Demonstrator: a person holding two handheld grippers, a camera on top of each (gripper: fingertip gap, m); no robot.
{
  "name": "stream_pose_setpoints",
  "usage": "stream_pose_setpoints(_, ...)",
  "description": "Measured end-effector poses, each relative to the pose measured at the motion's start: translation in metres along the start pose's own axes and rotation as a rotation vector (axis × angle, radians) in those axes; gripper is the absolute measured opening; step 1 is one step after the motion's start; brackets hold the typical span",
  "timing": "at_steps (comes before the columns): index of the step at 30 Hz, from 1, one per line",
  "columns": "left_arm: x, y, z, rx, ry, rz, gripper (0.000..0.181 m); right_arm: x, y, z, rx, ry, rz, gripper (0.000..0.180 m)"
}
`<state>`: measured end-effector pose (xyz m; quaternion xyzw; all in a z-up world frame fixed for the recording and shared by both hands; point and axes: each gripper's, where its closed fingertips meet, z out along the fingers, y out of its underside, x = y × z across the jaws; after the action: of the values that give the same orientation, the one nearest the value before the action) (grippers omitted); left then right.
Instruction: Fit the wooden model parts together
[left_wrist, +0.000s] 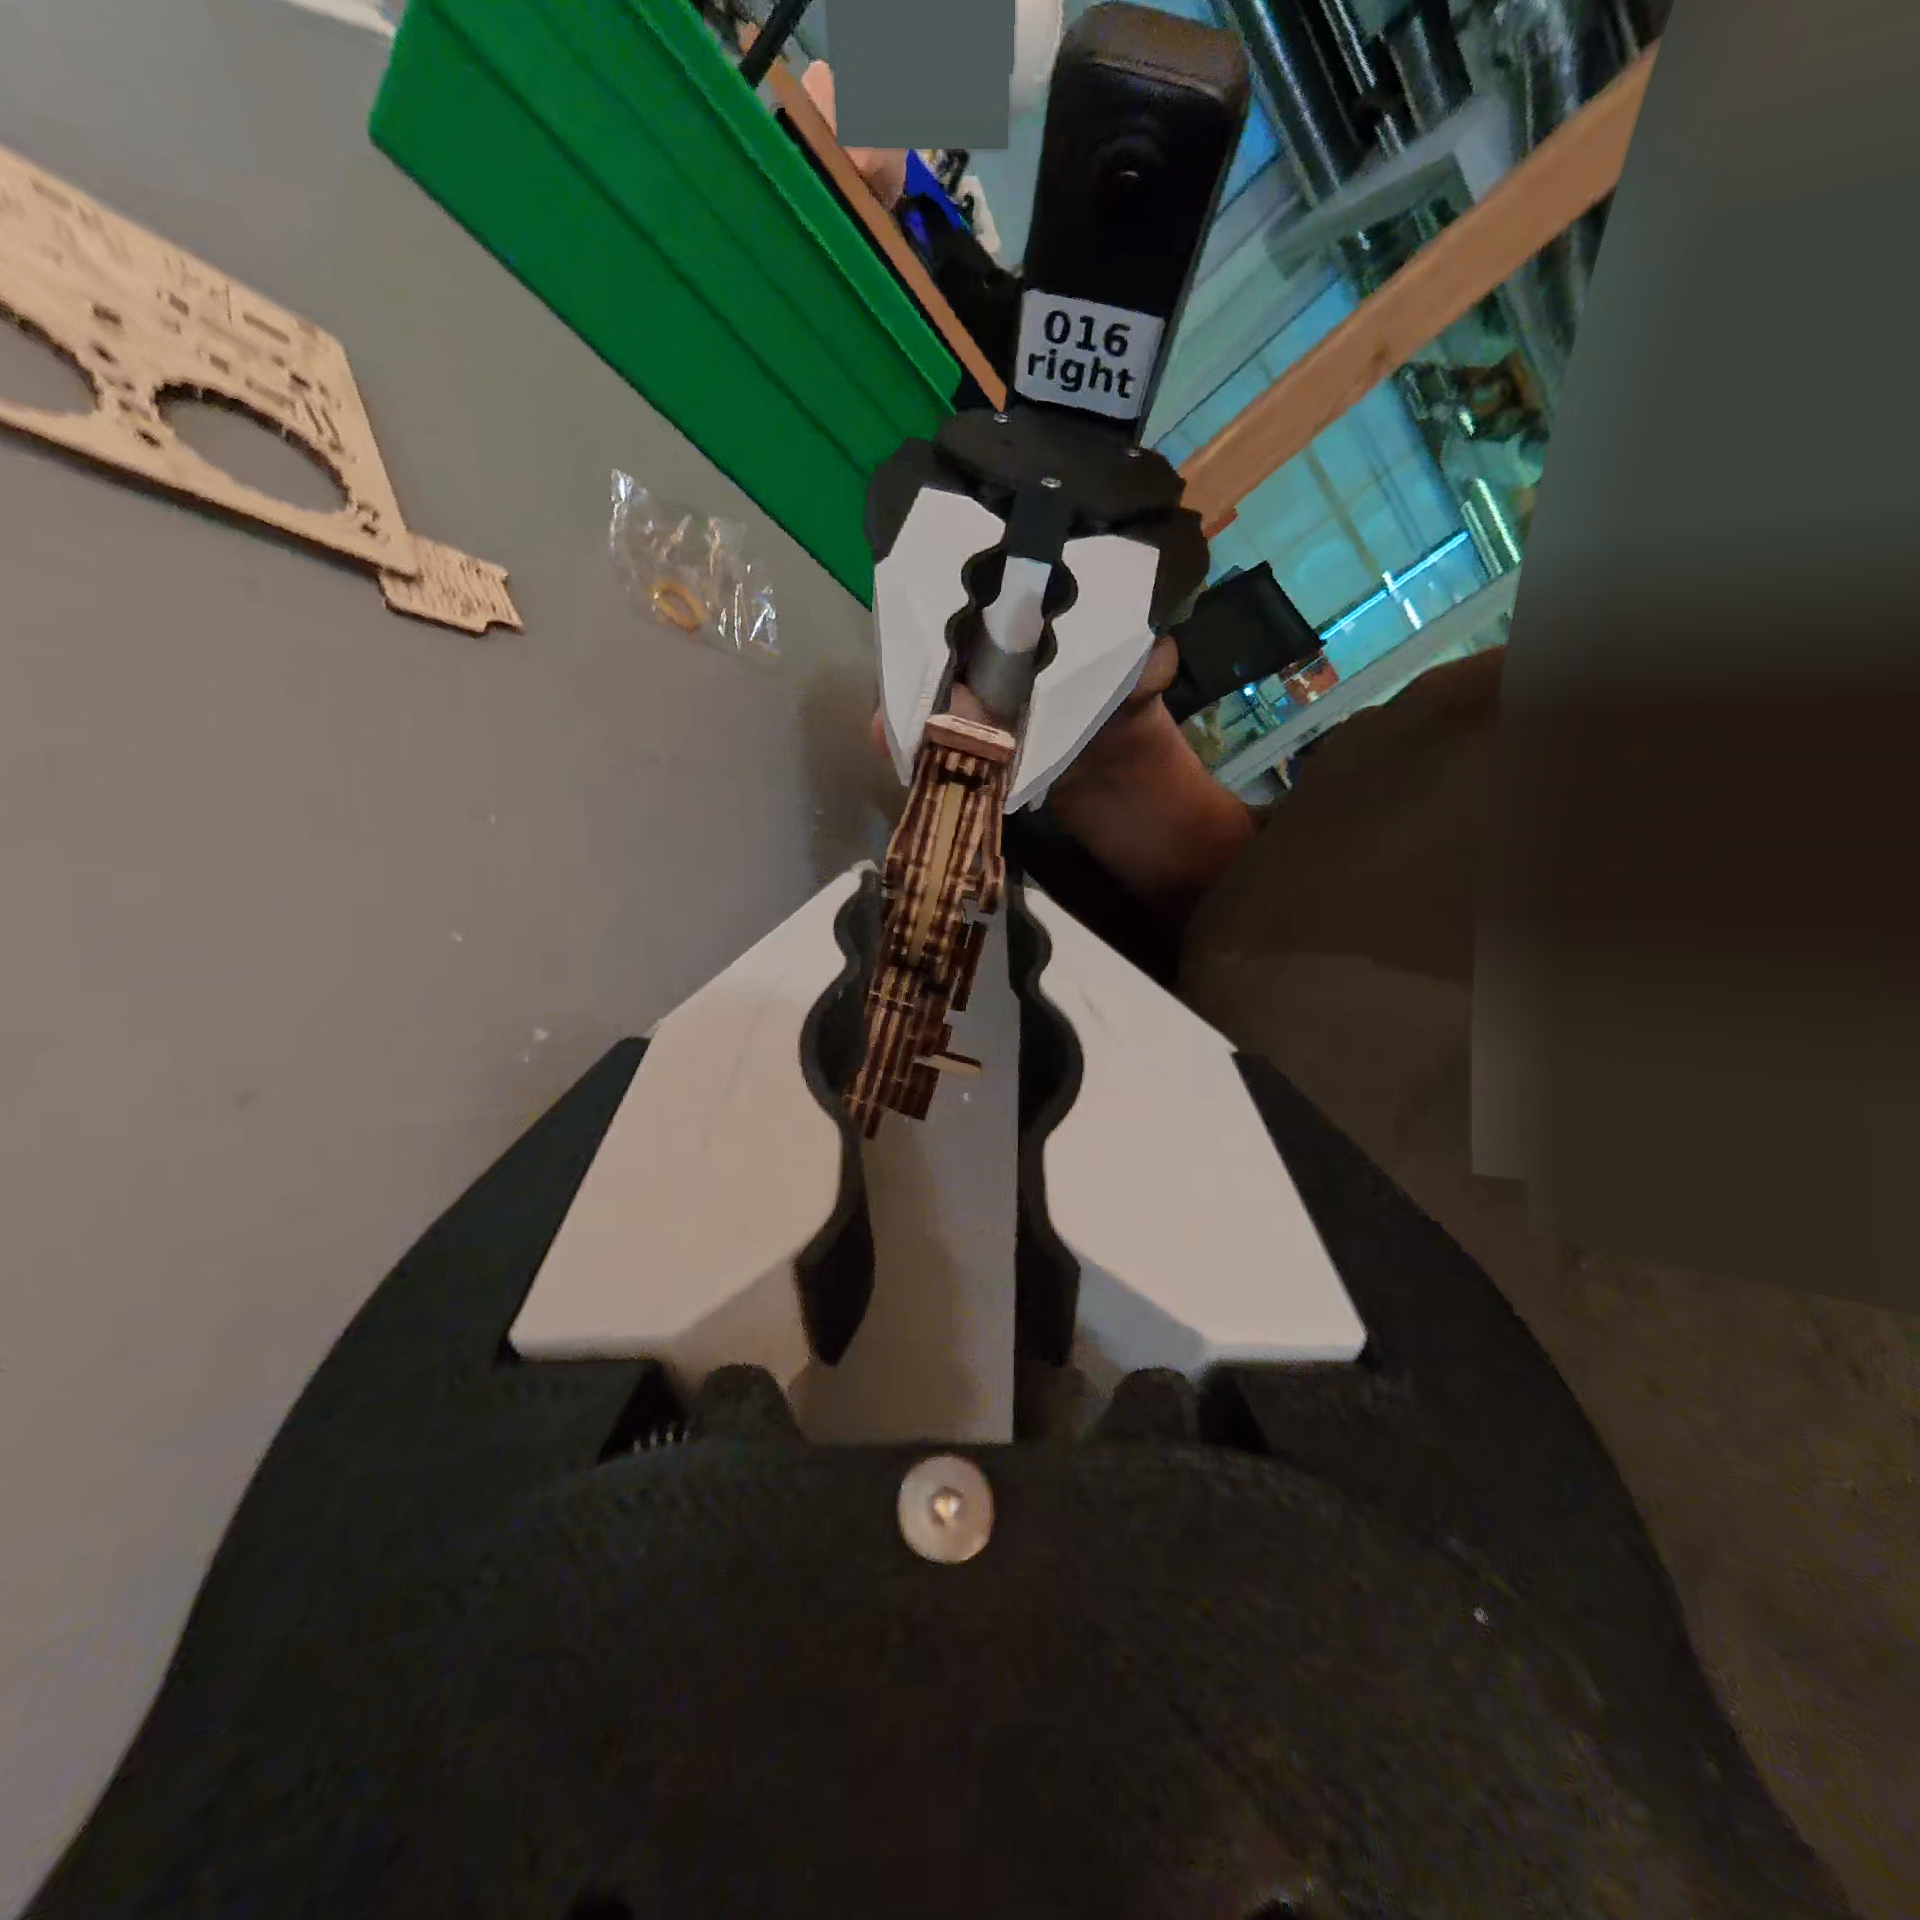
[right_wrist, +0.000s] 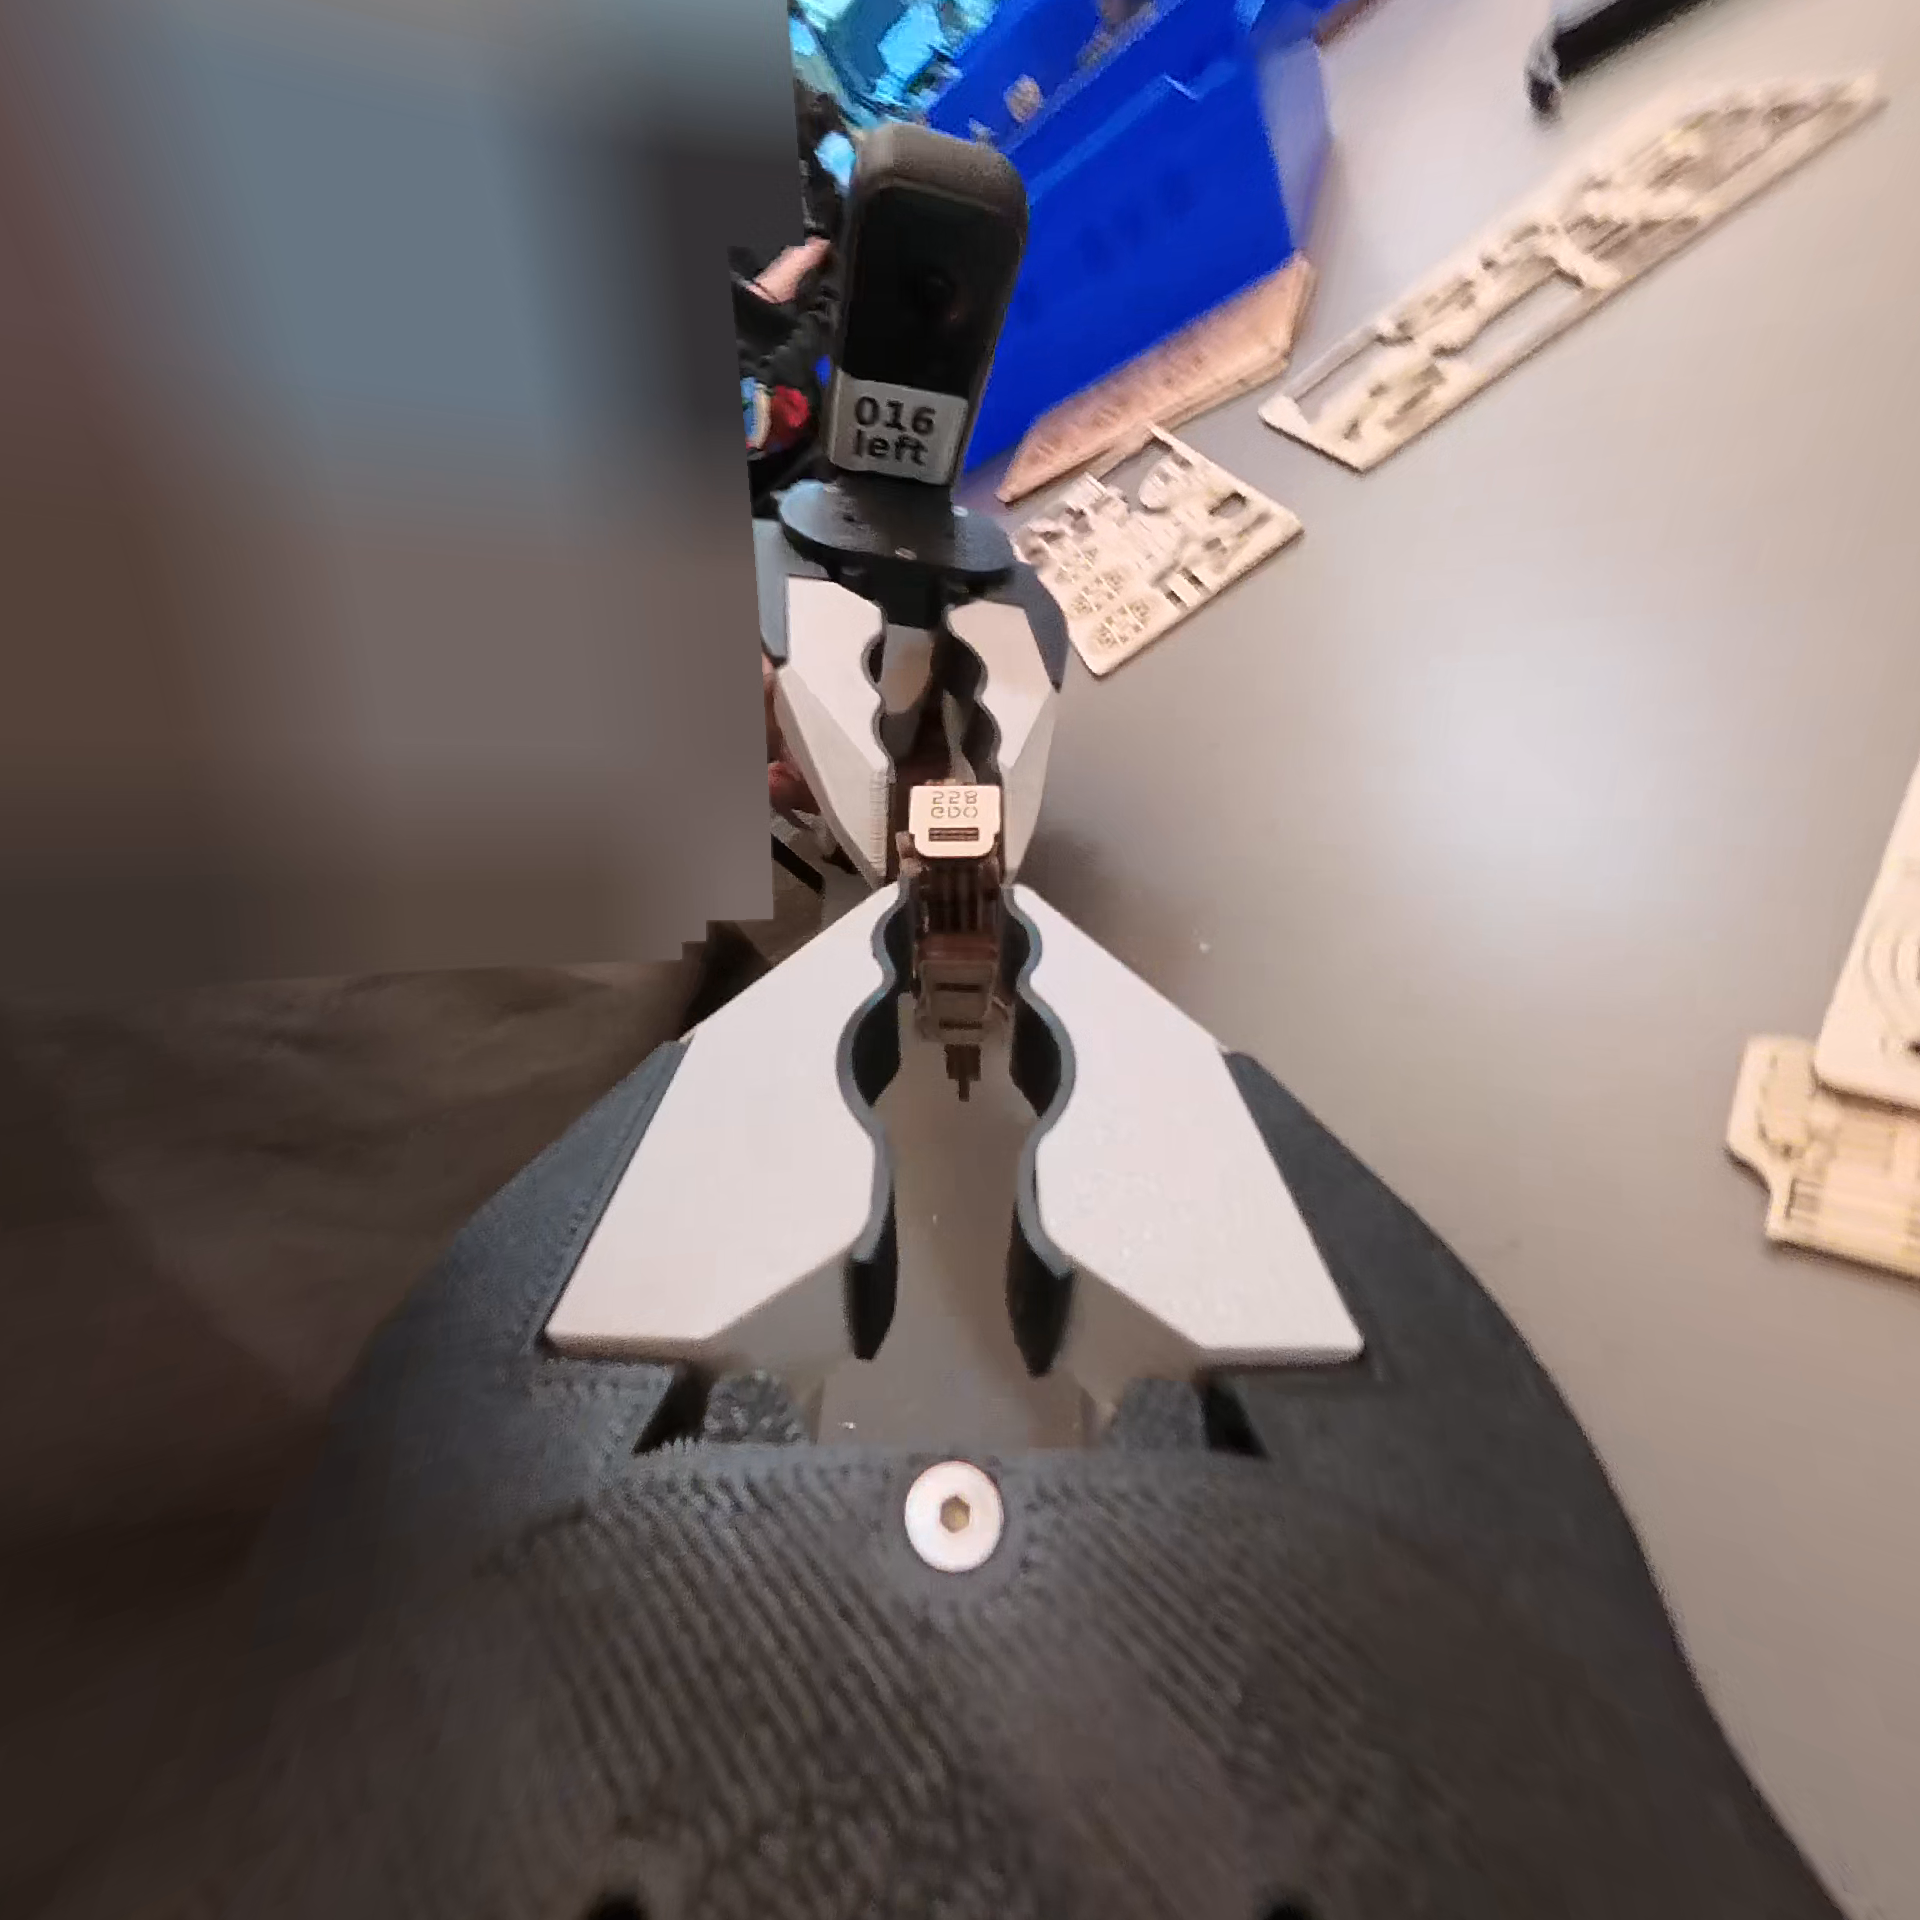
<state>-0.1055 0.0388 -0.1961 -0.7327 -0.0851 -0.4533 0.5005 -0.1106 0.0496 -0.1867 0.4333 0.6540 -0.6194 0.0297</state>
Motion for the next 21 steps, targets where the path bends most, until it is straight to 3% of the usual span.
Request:
stream_pose_setpoints(8,-0.013,0.011,0.003,-0.052,-0.030,-0.088,0.028,0.015,0.012,0.005,-0.024,0.020,0.166,0.013)
stream_pose_setpoints(21,-0.031,0.014,0.000,-0.049,-0.075,-0.187,0.015,0.030,0.024,0.005,-0.024,0.023,0.332,0.013)
